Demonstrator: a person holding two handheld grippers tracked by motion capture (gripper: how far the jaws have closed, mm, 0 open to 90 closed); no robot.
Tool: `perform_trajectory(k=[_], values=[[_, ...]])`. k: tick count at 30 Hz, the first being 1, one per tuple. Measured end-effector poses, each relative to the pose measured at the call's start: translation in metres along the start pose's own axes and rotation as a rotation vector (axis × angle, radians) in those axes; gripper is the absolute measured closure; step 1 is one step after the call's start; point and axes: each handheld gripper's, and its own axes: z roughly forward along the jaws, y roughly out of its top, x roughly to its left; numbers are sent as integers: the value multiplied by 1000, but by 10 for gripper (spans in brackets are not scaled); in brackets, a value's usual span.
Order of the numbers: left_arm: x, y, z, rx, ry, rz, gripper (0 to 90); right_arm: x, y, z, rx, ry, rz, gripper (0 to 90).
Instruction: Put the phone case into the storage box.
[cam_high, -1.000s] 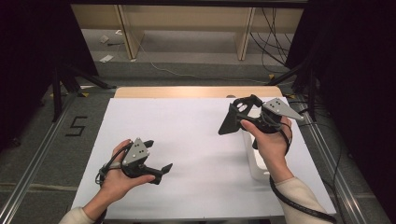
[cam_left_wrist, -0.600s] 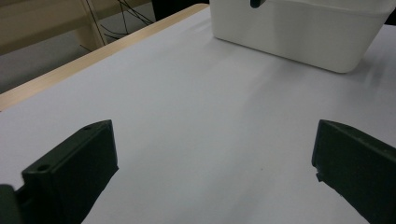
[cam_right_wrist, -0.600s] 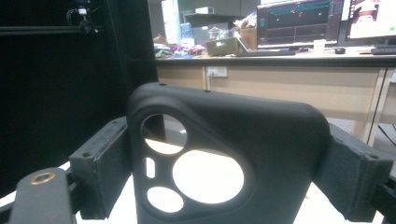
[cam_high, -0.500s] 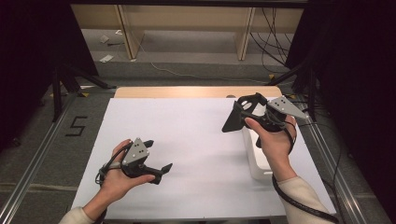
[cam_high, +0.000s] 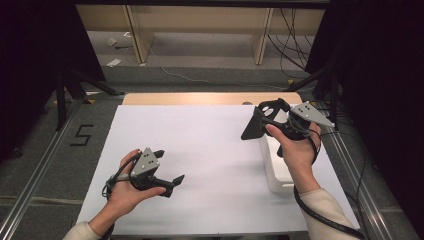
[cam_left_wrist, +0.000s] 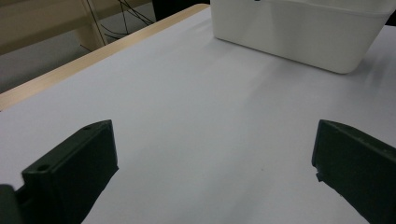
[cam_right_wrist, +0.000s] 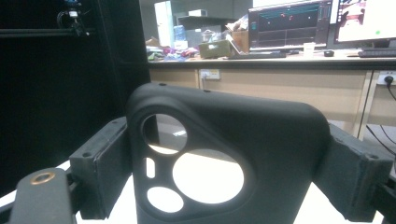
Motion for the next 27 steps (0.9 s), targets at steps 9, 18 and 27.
perform_trajectory(k=[9, 18, 27], values=[[0, 0, 0, 0, 0, -1, 0, -4, 1, -1, -6, -16, 3, 149], [0, 0, 0, -2, 0, -3, 0, -11, 2, -4, -11, -38, 9, 149], [1, 0, 0, -1, 0, -2, 0, -16, 3, -6, -13, -58, 10, 150]])
